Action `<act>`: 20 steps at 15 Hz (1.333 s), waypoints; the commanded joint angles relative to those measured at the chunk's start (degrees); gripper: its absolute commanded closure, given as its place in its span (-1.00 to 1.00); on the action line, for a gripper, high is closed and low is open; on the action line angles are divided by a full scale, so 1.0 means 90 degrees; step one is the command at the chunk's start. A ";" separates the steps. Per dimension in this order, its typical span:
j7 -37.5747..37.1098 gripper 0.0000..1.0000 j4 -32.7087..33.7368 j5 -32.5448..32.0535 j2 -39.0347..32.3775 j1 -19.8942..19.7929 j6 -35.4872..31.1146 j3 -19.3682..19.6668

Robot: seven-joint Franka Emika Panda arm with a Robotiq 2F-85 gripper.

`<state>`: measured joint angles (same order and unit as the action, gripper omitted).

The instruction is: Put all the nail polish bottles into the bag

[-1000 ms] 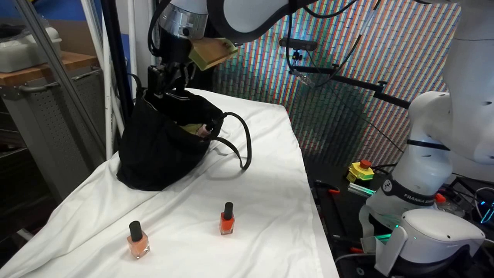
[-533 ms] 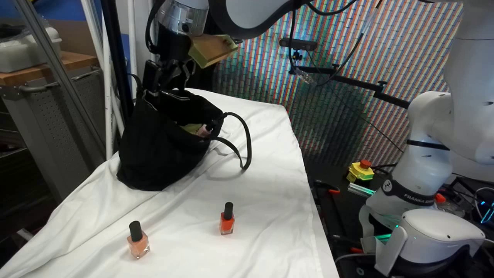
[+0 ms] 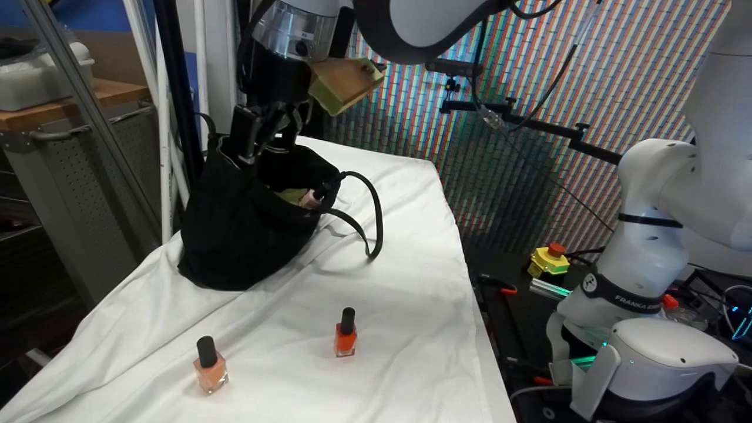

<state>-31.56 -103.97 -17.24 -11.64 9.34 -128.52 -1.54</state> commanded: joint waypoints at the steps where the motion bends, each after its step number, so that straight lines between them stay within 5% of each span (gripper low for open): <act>1: -0.0556 -1.00 -0.0574 -0.0287 0.0505 0.0242 0.0044 -0.0076; 14: -0.2097 -1.00 -0.1608 -0.0511 0.0684 0.0633 0.0180 -0.0755; 20: -0.1861 -1.00 -0.2006 -0.0406 0.0676 0.0633 0.0084 -0.0915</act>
<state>-49.35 -120.00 -21.10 -6.91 14.99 -127.42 -9.40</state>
